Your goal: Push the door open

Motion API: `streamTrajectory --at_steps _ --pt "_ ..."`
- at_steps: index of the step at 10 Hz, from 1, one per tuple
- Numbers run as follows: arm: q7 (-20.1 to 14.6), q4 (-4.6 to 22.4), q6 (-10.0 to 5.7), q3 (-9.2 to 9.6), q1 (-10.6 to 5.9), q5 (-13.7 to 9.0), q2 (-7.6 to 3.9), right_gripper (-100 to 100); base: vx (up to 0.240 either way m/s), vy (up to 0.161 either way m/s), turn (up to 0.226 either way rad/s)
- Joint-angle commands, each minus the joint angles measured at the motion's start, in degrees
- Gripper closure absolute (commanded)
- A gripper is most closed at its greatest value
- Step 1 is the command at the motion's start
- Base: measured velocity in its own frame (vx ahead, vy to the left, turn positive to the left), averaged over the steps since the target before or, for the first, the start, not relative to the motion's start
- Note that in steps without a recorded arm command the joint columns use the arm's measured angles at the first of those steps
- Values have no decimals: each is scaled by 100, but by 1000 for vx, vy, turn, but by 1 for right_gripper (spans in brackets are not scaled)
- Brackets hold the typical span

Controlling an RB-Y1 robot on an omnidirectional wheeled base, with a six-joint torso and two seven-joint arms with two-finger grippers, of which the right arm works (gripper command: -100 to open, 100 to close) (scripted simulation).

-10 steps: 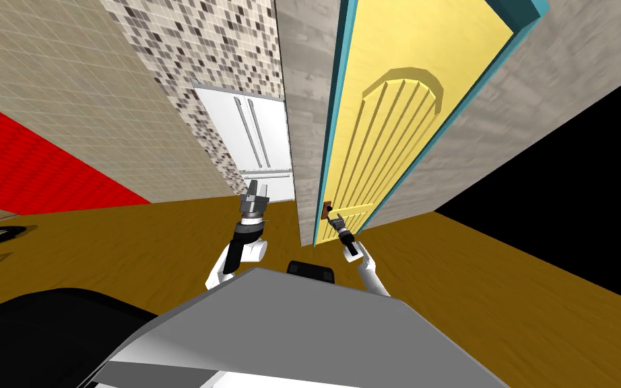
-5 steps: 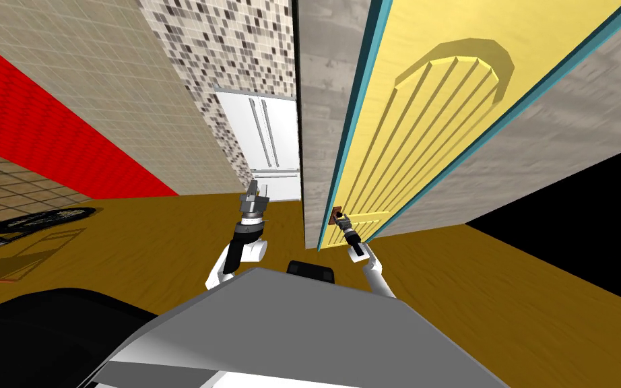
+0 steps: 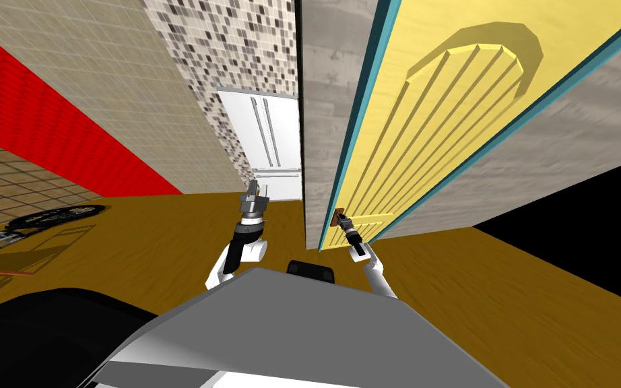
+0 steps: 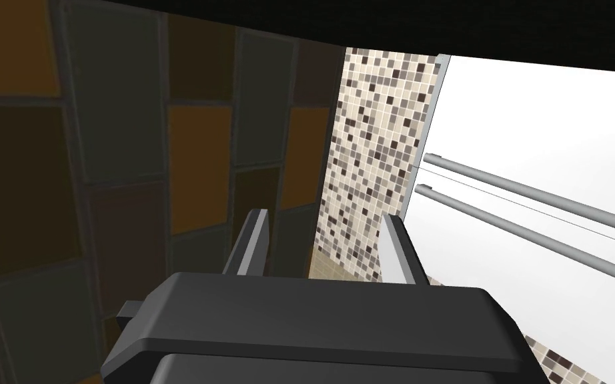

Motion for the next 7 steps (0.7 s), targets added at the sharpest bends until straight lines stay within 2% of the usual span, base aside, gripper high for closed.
streamTrajectory --at_steps 1,3,4,7 --pt "-4 2 -6 10 7 0 9 100 -7 -4 5" --pt "-4 2 -6 10 7 0 9 100 0 0 0" --pt "-172 27 -6 20 -18 -136 8 100 -20 -68 95" --pt "-516 74 -19 53 -63 -414 25 100 -52 -150 145"
